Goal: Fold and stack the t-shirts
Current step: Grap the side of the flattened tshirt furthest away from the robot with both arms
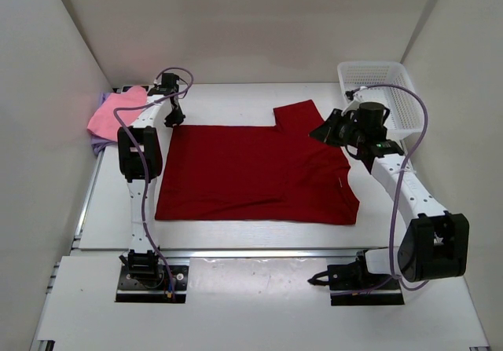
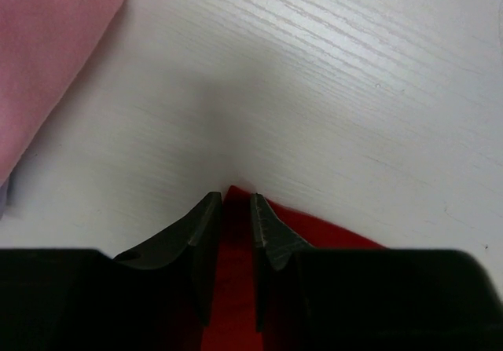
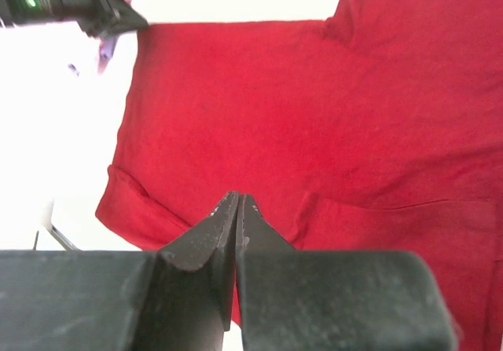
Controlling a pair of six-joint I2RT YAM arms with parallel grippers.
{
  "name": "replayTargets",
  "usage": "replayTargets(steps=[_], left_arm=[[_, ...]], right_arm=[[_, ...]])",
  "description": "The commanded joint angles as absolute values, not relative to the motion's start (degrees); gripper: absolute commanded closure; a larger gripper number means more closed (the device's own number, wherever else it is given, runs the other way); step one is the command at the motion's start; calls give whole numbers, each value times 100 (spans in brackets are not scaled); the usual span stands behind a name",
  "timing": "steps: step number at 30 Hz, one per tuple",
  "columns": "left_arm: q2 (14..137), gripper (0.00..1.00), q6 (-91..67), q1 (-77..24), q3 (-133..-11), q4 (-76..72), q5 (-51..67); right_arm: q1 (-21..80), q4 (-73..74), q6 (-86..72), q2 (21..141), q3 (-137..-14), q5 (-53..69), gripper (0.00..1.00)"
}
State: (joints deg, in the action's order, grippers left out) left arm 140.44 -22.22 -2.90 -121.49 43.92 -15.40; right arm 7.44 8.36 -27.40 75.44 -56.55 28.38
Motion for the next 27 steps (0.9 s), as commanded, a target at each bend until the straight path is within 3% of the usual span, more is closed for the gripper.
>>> replayTargets(steps=[1,6,14,19,23,27], left_arm=[[14018,67,-2136,-290,-12155,4605,-1450],[14439,65,-1987,-360,-12918,5141,-1449],[14414,99,-2065,-387,-12894,5141,-1661],[14353,100,-2109,-440,-12938,5124,-1652],[14090,100,-2162,-466,-12702,4984,-1539],[13423,100,-2189,-457,-11824,4344,-1406]], right_arm=[[536,738,-2760,7286,-5941,3085,99],[501,791,-2707,7225,-5977,3102,100],[677,616,-2707,7426,-5775,3094,99],[905,729,-2347,8250,-6054,2330,97],[782,896,-2189,9260,-6757,2128,90],[739,1115,-1847,10281,-7855,1521,73]])
